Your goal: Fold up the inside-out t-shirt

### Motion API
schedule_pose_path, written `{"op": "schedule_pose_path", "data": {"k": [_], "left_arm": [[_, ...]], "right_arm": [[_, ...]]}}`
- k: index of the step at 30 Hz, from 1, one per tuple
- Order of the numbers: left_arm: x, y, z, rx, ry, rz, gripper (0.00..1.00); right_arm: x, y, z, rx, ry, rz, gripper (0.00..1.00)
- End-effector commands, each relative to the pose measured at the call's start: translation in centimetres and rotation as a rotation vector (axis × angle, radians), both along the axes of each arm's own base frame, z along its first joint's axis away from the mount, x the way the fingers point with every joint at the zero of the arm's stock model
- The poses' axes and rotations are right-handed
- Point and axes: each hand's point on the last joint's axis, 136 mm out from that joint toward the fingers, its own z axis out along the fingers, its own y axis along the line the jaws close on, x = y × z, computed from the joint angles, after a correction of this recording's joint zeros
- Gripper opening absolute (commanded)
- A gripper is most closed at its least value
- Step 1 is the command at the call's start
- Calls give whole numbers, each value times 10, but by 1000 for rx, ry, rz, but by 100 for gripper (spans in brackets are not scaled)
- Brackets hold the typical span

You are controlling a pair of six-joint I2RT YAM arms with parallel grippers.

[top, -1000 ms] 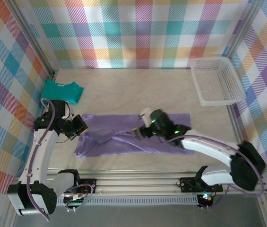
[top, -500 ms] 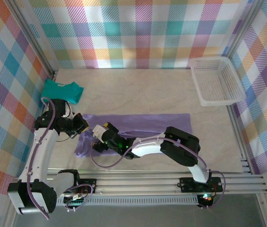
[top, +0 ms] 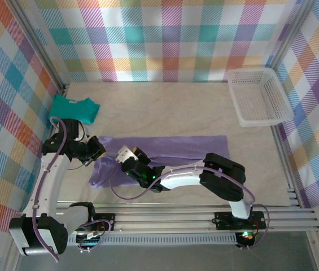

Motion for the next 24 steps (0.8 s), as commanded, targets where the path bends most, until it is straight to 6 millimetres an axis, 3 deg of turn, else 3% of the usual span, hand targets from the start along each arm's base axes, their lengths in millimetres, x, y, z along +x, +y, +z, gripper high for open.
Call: {"op": "schedule_pose_path", "data": {"k": [1, 10, 14, 15, 17, 19, 24], "left_arm": [[-6, 6, -7, 26, 13, 7, 0], [-36, 0, -50, -42, 100, 84, 0], [-44, 9, -67, -20, 101, 173, 0], [-43, 13, -64, 0, 82, 194, 1], [-42, 28, -60, 75, 42, 249, 22], [-42, 41, -56, 135, 7, 293, 25], [-37, 63, -42, 237, -101, 362, 46]], "right_arm": [[-11, -12, 1, -34, 43, 20, 44], [-62, -23, -45, -124, 251, 275, 18], [-94, -21, -63, -127, 367, 425, 15], [-99, -20, -63, -135, 372, 466, 17], [-110, -21, -58, -128, 406, 519, 28], [-118, -25, -49, -116, 425, 546, 38], [-105, -43, -15, 69, 506, 524, 46]]}}
